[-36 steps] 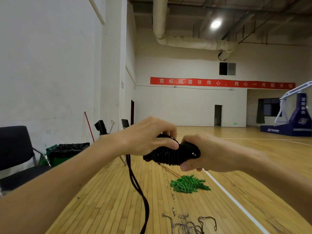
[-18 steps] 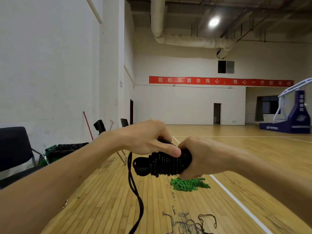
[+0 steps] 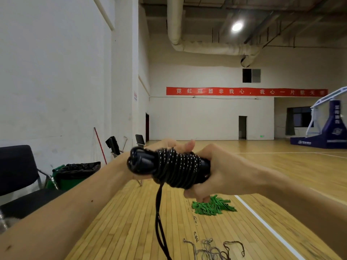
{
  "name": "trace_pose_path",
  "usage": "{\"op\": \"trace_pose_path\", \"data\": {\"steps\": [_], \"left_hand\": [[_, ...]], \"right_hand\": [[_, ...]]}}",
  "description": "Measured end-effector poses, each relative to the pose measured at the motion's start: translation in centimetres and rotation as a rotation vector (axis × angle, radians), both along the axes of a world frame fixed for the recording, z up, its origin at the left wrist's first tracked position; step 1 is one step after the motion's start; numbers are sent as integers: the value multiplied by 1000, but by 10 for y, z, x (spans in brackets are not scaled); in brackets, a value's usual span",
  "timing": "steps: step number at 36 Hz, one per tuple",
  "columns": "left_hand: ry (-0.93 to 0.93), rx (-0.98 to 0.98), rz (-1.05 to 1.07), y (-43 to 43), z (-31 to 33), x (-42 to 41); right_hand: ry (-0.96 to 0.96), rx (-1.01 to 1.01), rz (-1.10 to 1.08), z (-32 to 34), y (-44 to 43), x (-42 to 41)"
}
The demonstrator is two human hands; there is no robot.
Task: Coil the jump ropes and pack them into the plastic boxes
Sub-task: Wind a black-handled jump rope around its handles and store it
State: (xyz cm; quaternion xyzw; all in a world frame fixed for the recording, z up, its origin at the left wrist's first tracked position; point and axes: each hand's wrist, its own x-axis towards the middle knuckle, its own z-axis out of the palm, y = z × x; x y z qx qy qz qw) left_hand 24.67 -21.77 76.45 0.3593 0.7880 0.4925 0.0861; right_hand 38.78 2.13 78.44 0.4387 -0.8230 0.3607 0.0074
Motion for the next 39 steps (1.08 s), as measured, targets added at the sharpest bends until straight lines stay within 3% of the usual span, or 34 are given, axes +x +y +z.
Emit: {"op": "trace_pose_path", "data": {"steps": [2, 4, 9, 22, 27, 31, 39], "left_hand": [[-7, 67, -6, -7, -12, -24], [-110, 155, -36, 11, -2, 27], [-88, 154, -127, 44, 13, 82], [-355, 473, -88, 68, -3, 93], [-377, 402, -2, 65, -16, 93], [-145, 179, 125, 61, -13, 92], [431, -356, 221, 64, 17, 108]], "right_hand": [[-11, -88, 18, -1, -1, -3], [4, -148, 4, -2, -1, -8], [21, -289, -88, -4, 5, -21], [-53, -488, -226, 0, 16, -34], [-131, -642, -336, 9, 34, -46], [-171, -556, -417, 3, 49, -57], [-33, -248, -512, -9, 45, -68]]}}
